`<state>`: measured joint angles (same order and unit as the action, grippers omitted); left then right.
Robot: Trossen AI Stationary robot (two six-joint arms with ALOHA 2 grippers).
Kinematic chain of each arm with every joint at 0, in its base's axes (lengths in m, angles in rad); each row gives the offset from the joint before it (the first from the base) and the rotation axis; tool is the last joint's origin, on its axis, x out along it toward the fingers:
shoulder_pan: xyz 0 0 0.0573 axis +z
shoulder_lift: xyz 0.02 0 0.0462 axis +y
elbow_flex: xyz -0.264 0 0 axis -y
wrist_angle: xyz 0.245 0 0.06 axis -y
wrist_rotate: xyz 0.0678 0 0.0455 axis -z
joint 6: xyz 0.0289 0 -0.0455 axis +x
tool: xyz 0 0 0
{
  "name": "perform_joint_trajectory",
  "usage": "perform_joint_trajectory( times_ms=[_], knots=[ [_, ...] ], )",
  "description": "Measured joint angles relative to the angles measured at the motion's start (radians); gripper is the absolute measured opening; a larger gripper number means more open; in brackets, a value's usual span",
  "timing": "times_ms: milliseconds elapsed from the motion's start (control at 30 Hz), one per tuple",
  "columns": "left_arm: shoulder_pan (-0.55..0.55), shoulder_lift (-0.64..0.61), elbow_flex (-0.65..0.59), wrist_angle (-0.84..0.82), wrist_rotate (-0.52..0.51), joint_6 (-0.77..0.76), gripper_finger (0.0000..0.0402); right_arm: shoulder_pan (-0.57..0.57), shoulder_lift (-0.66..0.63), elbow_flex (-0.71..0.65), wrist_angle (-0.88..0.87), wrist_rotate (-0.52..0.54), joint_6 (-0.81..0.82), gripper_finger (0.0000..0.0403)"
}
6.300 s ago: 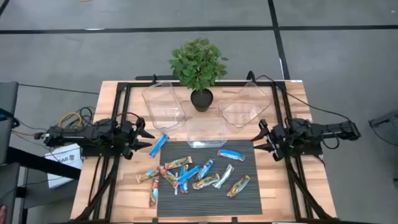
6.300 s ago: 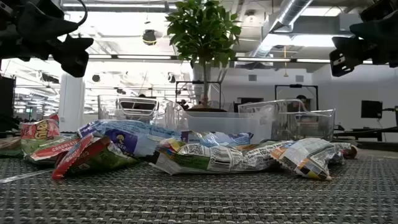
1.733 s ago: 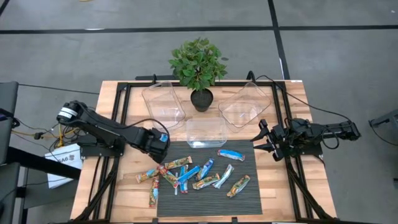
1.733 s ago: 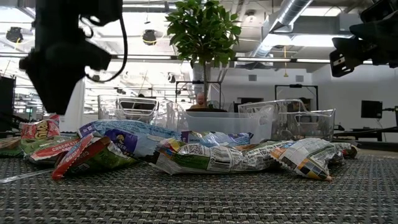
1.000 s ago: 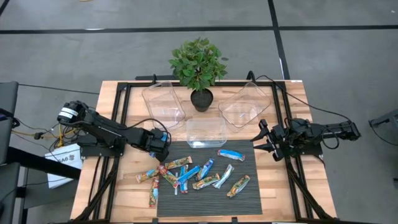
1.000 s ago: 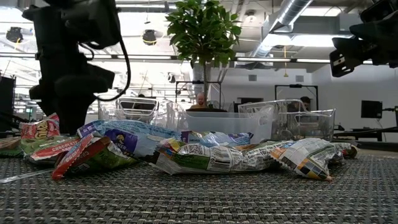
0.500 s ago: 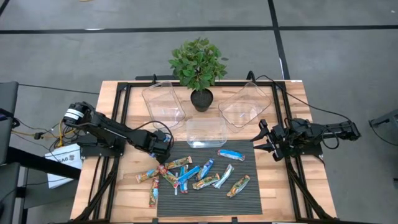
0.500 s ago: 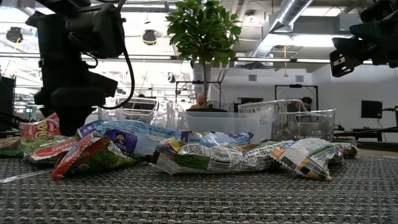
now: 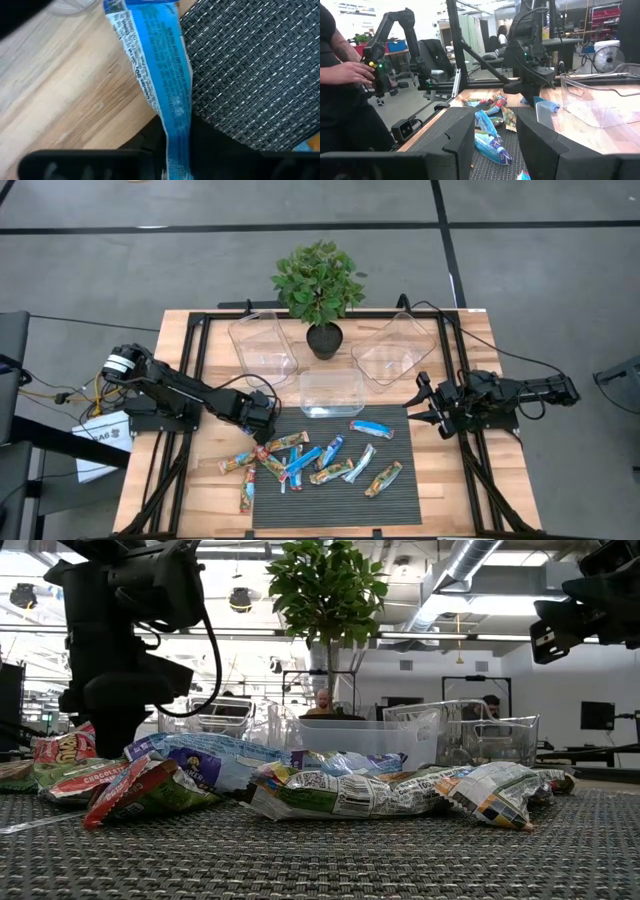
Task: Pick and place Granola Bars by type
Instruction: Put the blue granola bar into the left transparent bin
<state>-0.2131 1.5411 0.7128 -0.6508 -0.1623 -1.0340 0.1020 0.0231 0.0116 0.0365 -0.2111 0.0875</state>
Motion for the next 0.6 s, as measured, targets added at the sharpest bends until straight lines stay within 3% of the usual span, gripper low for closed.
perform_joint_trajectory(
  times_ms=[167, 400, 600],
  knots=[
    [0.001, -0.035, -0.005, 0.003, 0.001, 0.000, 0.0030, 0.000, 0.000, 0.000, 0.000, 0.000, 0.000, 0.0137],
    [0.001, -0.143, -0.006, 0.030, -0.011, -0.001, 0.0034, 0.000, 0.000, 0.000, 0.000, 0.000, 0.000, 0.0139],
    [-0.017, -0.244, -0.004, 0.151, -0.019, -0.005, 0.0031, 0.000, 0.000, 0.000, 0.000, 0.000, 0.000, 0.0137]
  ],
)
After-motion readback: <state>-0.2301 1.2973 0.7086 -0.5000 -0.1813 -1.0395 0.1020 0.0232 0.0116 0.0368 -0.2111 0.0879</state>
